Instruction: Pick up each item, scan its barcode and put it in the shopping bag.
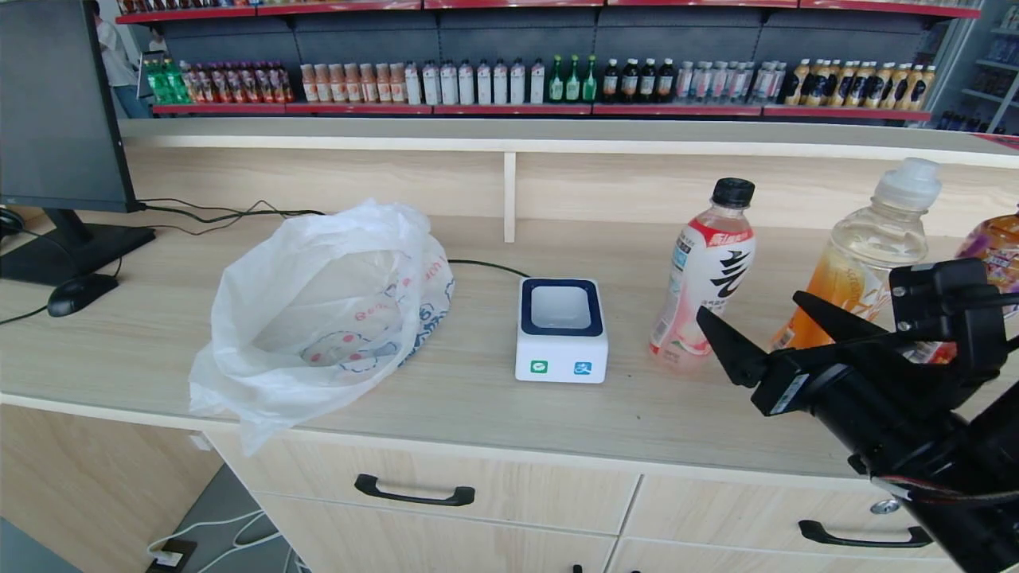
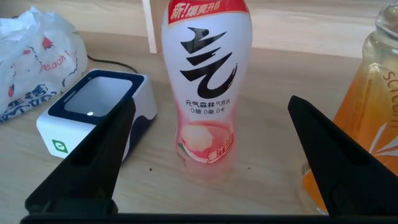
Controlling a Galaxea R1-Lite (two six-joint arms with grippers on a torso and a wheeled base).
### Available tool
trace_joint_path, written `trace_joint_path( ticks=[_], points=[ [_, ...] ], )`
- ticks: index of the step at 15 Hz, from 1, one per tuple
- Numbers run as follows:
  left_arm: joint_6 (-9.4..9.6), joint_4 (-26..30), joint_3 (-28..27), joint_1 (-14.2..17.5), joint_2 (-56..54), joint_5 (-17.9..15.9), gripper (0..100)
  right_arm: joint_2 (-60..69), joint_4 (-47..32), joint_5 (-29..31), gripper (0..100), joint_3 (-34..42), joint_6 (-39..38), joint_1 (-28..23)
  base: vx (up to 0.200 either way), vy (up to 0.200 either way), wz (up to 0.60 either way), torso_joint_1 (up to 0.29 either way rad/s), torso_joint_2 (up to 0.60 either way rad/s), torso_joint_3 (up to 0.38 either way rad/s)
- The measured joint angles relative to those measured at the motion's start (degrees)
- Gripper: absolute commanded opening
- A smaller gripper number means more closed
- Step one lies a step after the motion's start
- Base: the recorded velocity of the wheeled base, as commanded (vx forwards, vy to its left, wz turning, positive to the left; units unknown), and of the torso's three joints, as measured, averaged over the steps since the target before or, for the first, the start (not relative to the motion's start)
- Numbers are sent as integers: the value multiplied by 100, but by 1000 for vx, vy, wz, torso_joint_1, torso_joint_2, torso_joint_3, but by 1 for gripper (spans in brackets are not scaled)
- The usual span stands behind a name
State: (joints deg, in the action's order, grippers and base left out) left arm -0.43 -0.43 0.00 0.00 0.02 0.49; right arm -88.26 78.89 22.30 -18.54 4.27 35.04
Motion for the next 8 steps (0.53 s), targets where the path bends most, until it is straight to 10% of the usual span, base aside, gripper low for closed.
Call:
trace_joint_path(
  ticks=[8],
  points=[
    [0,0,0,0,0,0,100,-926,0,318,100,-841,-6,-9,0,0,0,0,0,0]
  ],
)
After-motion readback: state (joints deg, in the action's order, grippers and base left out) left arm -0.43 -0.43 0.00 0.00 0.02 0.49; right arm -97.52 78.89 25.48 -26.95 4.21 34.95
